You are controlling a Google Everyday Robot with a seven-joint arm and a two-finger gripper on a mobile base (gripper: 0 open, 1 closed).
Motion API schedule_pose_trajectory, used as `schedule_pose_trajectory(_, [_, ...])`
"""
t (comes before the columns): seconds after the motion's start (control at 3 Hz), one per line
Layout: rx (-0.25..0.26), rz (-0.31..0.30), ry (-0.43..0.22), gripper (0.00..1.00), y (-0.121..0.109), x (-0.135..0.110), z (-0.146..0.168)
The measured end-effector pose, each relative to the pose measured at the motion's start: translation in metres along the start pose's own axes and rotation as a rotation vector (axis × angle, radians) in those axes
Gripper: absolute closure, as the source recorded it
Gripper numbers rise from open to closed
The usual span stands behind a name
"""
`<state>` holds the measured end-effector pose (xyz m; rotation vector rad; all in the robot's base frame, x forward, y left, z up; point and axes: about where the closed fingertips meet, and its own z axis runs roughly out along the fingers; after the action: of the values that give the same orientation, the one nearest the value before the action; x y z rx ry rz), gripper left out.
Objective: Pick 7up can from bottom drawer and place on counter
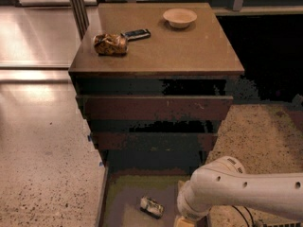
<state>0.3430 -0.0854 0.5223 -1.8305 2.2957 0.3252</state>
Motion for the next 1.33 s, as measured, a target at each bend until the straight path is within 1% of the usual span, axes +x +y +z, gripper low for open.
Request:
schedule_pose_trajectory(0.33, [-0.031,0.047,-0.011,0.0,0.012,0.008,0.053])
schedule_pose_trajectory(0.67, [-0.017,0.102,-0.014,0.0,0.004,0.012,0.098])
schedule_pose_trajectory(1.0, [-0.017,0.102,-0.014,0.0,0.004,0.012,0.098])
schedule_pose_trajectory(1.33, [-0.013,0.11,-0.048,0.0,0.001,0.007,0.108])
